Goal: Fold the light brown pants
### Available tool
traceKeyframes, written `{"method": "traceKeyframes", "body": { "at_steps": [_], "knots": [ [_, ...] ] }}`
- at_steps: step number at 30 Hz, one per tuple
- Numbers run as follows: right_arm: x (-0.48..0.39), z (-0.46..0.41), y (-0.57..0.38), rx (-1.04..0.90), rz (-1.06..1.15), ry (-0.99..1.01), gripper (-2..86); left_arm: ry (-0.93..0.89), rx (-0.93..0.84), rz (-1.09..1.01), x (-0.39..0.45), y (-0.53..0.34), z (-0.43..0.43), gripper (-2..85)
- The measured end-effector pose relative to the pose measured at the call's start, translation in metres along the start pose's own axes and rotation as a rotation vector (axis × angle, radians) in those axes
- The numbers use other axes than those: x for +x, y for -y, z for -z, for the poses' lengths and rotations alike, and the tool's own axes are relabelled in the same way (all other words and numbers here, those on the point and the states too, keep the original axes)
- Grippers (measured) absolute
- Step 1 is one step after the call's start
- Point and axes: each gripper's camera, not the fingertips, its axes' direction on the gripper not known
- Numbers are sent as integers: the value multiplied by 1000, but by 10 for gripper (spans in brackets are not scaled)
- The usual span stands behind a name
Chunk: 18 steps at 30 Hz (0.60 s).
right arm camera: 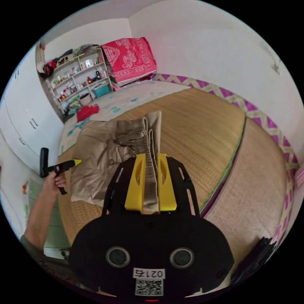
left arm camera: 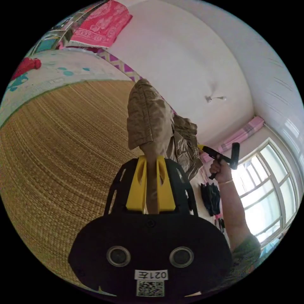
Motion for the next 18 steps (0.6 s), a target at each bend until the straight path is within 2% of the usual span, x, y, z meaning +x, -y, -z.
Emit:
{"method": "traceKeyframes", "body": {
  "at_steps": [3,6,8,11,15,18],
  "knots": [
    [-30,-13,-10,-33,65,-80,78,70,-54,105,-66,-25,-1,67],
    [-36,-12,-62,-88,134,-52,64,-33,-40,63,-91,-62,20,49],
    [-40,5,-130,-97,216,-93,46,-74,-48,-5,-80,-83,31,44],
    [-33,46,-225,-82,217,-49,18,-80,-85,-90,-38,-122,43,14],
    [-7,104,-334,-64,84,-6,24,-244,-189,-205,52,-188,23,-7],
    [19,157,-417,-35,-34,-113,43,-322,-257,-282,126,-244,-9,-9]
  ]
}}
